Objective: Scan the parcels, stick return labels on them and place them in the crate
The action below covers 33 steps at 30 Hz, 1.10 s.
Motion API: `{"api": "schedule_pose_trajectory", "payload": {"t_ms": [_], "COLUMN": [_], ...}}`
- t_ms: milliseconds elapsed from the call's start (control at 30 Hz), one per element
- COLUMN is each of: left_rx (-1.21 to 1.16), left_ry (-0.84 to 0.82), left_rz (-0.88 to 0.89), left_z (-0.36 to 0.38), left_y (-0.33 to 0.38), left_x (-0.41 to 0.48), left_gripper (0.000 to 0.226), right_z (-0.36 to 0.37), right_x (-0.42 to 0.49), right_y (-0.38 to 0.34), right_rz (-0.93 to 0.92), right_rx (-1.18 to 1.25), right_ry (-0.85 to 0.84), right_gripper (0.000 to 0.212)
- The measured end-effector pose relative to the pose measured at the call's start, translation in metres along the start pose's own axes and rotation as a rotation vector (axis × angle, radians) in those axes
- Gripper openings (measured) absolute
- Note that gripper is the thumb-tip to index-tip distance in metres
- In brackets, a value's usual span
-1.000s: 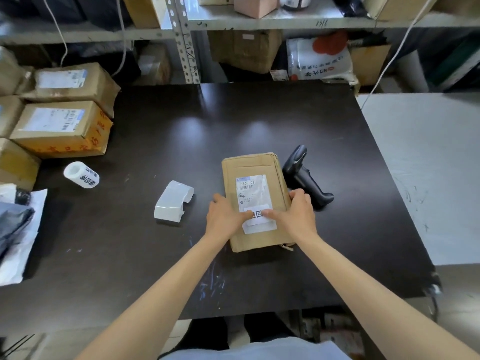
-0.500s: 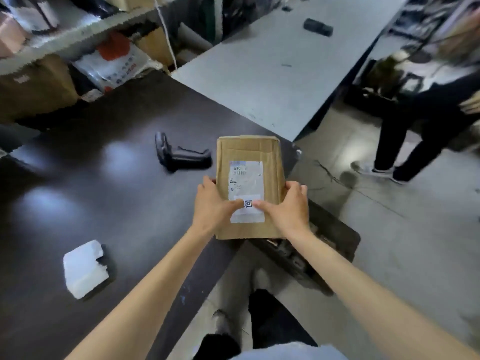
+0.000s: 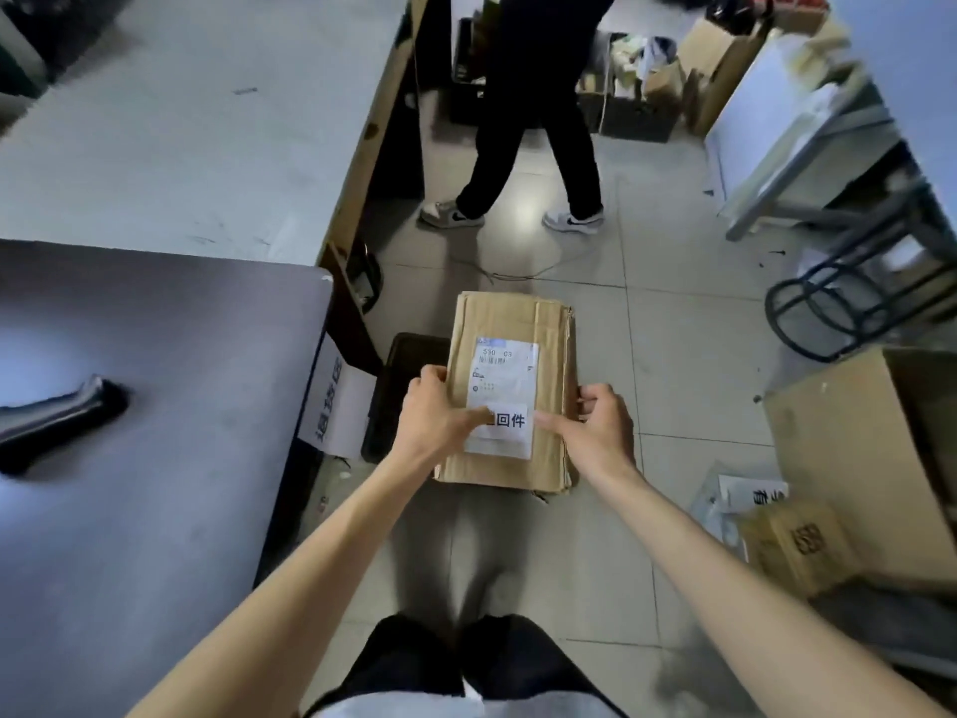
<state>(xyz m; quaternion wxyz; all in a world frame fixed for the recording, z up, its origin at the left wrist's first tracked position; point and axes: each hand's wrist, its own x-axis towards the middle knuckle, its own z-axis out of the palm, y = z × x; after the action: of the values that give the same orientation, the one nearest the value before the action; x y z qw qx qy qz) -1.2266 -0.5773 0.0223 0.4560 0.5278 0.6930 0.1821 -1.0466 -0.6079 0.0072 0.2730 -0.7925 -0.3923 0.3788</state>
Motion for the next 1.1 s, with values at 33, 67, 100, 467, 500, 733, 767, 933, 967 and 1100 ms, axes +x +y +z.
{"api": "schedule_pose_trajectory", "payload": {"t_ms": [33, 67, 100, 467, 500, 733, 767, 933, 967, 1100], "left_rx": [-0.015, -0.028, -0.033, 0.227, 0.294, 0.771, 0.821, 0.903, 0.912, 0.934], "left_ry": [-0.014, -0.025, -0.028, -0.206, -0.219, -0.359, -0.385, -0.46, -0.467, -0.498], "left_rz": [-0.005, -0.014, -0.026, -0.075, -0.048, 0.173, 0.201, 0.209, 0.207, 0.203], "left_z": [0.007, 0.013, 0.017, 0.072, 0.08, 0.171, 0.186, 0.254, 0.264, 0.297], "left_y": [0.001, 0.001, 0.0, -0.029, -0.036, -0.121, -0.135, -0.201, -0.211, -0.246], "left_x": [0.009, 0.017, 0.026, 0.197, 0.215, 0.328, 0.34, 0.391, 0.398, 0.415], "left_gripper": [0.069, 0.065, 0.06, 0.048, 0.045, 0.032, 0.031, 0.038, 0.039, 0.037], "right_z": [-0.002, -0.004, -0.004, 0.058, 0.069, 0.174, 0.191, 0.264, 0.275, 0.299], "right_x": [0.009, 0.019, 0.028, 0.177, 0.192, 0.314, 0.332, 0.399, 0.406, 0.422], "right_y": [0.004, 0.007, 0.01, 0.043, 0.051, 0.146, 0.162, 0.239, 0.253, 0.297], "right_rz": [0.028, 0.054, 0.079, 0.349, 0.368, 0.409, 0.391, 0.347, 0.349, 0.366], "right_rx": [0.003, 0.005, 0.001, -0.187, -0.214, -0.503, -0.555, -0.75, -0.776, -0.837], "right_ry": [-0.004, -0.007, -0.007, 0.008, 0.01, -0.036, -0.05, -0.083, -0.093, -0.099], "right_gripper": [0.057, 0.055, 0.054, 0.049, 0.05, 0.061, 0.063, 0.06, 0.059, 0.055]}}
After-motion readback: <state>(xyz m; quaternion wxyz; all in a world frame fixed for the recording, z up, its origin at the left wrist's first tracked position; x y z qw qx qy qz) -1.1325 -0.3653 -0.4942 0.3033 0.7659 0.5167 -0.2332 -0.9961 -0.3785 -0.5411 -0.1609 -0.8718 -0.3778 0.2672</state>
